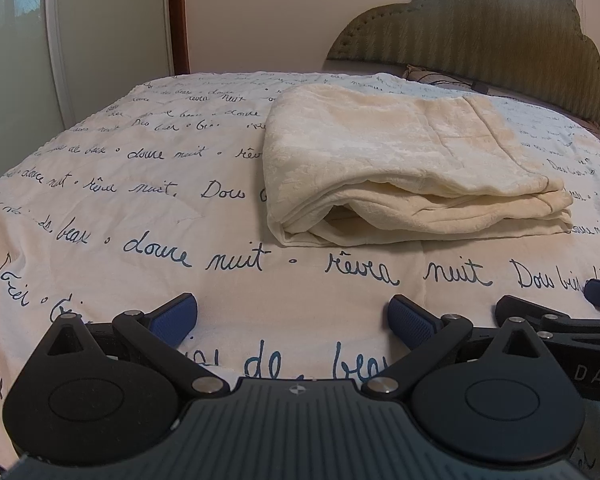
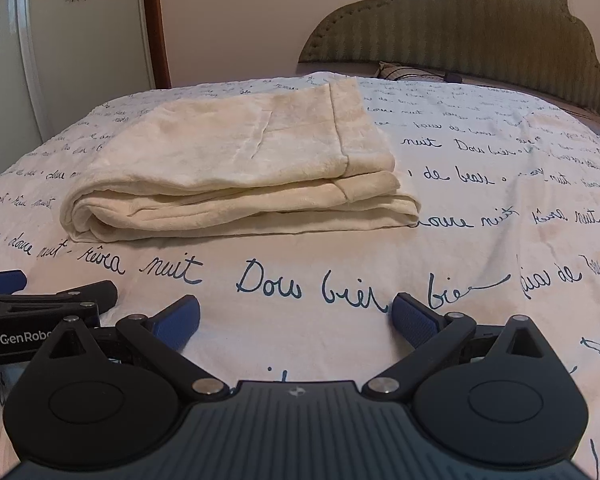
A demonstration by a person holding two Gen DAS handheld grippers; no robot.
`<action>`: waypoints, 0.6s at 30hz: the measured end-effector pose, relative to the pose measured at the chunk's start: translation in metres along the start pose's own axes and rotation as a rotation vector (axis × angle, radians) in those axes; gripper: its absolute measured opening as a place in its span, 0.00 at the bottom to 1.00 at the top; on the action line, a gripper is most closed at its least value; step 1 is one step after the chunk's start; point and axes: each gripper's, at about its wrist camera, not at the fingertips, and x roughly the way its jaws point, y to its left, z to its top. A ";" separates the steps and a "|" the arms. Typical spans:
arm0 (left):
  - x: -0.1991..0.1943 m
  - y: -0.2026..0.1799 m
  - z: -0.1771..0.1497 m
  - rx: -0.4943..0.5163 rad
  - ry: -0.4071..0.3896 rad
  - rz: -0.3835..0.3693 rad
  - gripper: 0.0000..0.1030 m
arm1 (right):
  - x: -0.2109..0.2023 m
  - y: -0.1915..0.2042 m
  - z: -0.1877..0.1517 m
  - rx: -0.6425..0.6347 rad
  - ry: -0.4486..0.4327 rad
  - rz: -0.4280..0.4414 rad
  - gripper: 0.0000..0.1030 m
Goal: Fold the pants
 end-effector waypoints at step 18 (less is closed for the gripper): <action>0.000 0.001 0.000 -0.002 0.000 -0.001 1.00 | 0.003 -0.001 0.001 -0.041 0.015 0.009 1.00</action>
